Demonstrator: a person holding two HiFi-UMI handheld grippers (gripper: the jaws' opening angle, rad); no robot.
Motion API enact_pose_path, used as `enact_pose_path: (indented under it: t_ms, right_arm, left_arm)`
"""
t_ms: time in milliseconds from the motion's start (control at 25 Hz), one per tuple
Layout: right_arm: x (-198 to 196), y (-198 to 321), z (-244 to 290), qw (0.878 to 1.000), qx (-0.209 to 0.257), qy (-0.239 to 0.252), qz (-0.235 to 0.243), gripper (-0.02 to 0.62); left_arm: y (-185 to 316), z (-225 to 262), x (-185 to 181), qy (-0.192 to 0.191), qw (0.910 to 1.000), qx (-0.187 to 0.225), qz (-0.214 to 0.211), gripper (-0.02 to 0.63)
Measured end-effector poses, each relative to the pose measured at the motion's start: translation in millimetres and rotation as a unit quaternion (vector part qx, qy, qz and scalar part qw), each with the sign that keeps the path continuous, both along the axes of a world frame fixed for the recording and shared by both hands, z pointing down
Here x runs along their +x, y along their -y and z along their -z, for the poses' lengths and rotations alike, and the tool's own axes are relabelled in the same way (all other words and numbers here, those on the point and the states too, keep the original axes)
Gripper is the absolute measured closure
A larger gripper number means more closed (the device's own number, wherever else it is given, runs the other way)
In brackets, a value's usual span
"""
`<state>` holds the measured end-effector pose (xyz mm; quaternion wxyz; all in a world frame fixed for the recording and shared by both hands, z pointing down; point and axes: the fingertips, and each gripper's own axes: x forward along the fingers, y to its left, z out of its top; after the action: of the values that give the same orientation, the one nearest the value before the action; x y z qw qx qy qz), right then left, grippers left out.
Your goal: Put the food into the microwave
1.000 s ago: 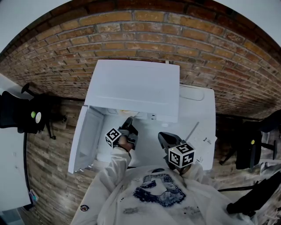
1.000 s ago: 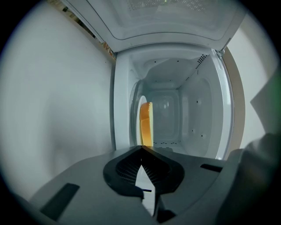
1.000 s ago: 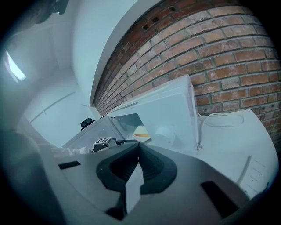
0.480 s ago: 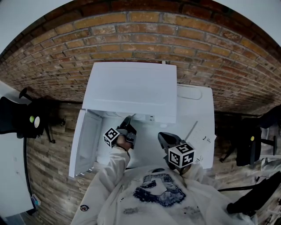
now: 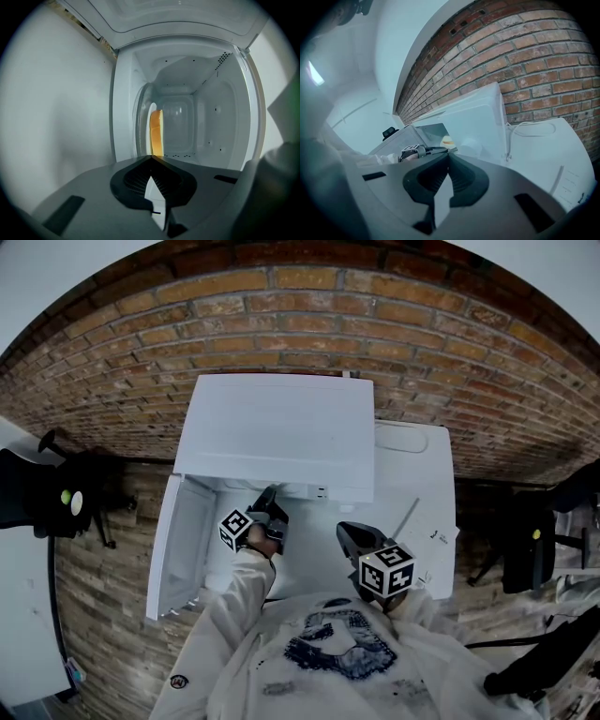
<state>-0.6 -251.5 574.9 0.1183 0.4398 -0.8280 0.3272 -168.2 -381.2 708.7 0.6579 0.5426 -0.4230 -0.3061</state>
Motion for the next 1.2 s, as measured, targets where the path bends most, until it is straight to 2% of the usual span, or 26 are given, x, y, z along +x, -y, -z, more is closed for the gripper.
enact_pose_path:
  t_ms: [400, 720, 1000, 1200]
  right_arm:
    - [3.0, -8.5, 6.4, 1.0, 0.008, 0.001, -0.002, 0.581]
    - [-6.8, -25.2, 11.5, 1.0, 0.014, 0.011, 0.02, 0.581]
    - [-14.4, -32.0, 18.2, 0.999, 0.029, 0.022, 0.038, 0.581]
    - [-19.9, -32.0, 21.5, 0.998, 0.036, 0.027, 0.05, 0.581]
  left_arm:
    - [-9.1, 7.1, -1.6, 0.005, 0.9999, 0.009, -0.004, 0.598]
    - [-39.4, 38.2, -4.1, 0.044, 0.9976, 0.047, -0.024, 0.6]
    - [-70.9, 68.7, -3.0, 0.126, 0.9866, 0.083, -0.061, 0.6]
    - [-92.2, 105.0, -0.2, 0.223, 0.9627, 0.127, -0.086, 0.6]
